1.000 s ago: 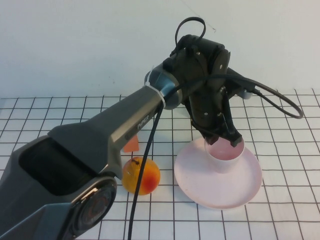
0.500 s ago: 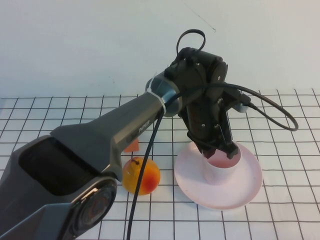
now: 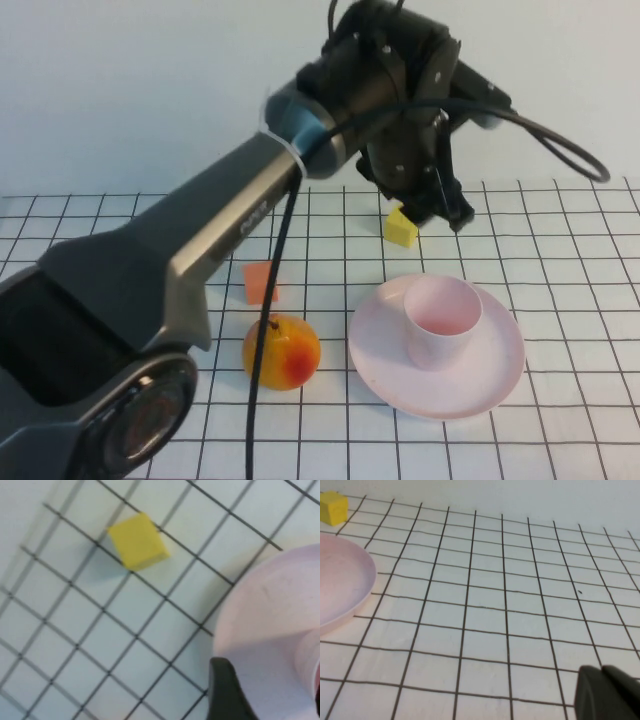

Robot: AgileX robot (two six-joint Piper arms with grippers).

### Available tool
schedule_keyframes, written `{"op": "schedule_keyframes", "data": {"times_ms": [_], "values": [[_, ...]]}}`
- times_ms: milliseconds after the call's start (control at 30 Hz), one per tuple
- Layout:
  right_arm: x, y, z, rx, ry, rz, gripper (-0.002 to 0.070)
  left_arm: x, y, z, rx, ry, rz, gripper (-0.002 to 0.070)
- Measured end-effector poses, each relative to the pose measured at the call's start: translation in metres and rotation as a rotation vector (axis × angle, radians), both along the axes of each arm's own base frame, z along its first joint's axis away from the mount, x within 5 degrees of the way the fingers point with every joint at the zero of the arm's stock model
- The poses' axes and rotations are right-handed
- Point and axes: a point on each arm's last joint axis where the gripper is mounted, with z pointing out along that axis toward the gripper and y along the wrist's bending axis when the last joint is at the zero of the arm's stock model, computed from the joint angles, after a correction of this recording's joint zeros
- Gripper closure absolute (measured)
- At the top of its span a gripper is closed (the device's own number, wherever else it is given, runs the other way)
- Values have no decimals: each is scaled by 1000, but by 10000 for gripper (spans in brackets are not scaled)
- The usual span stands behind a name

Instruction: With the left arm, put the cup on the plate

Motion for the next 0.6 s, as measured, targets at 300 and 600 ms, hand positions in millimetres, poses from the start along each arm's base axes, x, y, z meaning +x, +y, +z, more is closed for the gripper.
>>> {"op": "schedule_keyframes", "data": {"times_ms": [300, 600], "values": [[0, 0, 0, 0, 0, 0, 678, -56, 69, 156, -130, -338, 126, 652], [0, 0, 0, 0, 0, 0, 678, -190, 188, 295, -469, -620, 222, 673]]}}
